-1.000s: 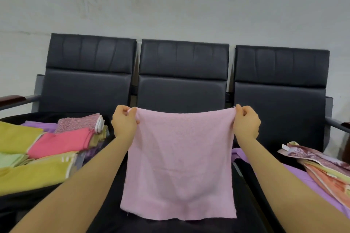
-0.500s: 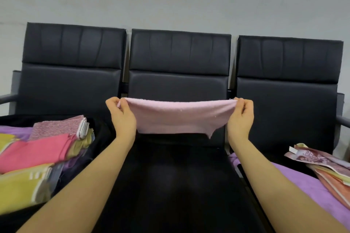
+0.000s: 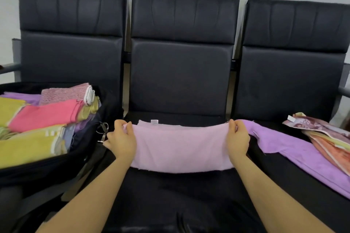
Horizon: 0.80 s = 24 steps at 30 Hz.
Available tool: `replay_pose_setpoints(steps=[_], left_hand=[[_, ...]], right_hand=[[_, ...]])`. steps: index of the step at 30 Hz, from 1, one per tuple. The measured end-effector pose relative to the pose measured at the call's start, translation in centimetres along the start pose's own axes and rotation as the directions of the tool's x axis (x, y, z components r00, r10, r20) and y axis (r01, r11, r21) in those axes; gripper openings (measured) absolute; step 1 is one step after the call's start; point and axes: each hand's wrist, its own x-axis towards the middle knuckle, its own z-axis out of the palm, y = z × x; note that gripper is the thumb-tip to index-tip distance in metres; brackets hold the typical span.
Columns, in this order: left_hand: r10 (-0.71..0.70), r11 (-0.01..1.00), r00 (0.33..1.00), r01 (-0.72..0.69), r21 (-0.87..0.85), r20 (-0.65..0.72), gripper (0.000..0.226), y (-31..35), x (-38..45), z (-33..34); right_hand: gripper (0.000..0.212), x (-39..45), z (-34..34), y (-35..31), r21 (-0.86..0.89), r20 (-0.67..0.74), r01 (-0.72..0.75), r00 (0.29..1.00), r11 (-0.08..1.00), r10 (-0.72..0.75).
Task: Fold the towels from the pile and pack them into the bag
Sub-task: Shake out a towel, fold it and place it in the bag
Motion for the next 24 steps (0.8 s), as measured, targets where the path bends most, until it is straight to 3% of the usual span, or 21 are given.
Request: replay_pose_setpoints(steps=[6,13,16,18,20,24], left_hand=[[0.175,0.978,0.977,-0.187,0.092,0.125,0.014,-1.4,1.9,3.0],[0.192,0.964,0.972,-0.212,0.163,0.133,0.016,0.1,7.5,7.7],[0.133,0.895,0.983,-0.175,0.411,0.13,0.035,-0.6,7.8,9.6],[0.079,0.81,0.981,-0.166,0.562,0.177,0.052,-1.7,6.7,10.1],[0.099,0.759,0.968,-0.222,0.612,0.229,0.054,-2.9,5.1,10.1],[0.347,0.62,0.913,-0.396,0.677,0.215,0.06,-5.4,3.3,9.1]], right_hand=[[0.026,1.4,1.9,3.1,-0.156,0.024,-0.055,0.998,0.986,0.06],[0.03,5.9,5.1,3.2,-0.255,0.027,0.021,1.0,0.967,-0.014],[0.026,6.1,6.8,3.8,-0.429,0.045,0.141,0.99,0.892,-0.136],[0.028,5.1,7.7,4.2,-0.536,0.149,0.282,0.959,0.796,-0.239],[0.034,3.6,8.3,4.3,-0.501,0.342,0.441,0.891,0.745,-0.298],[0.059,1.0,8.8,5.7,-0.493,0.683,0.621,0.71,0.609,-0.171]])
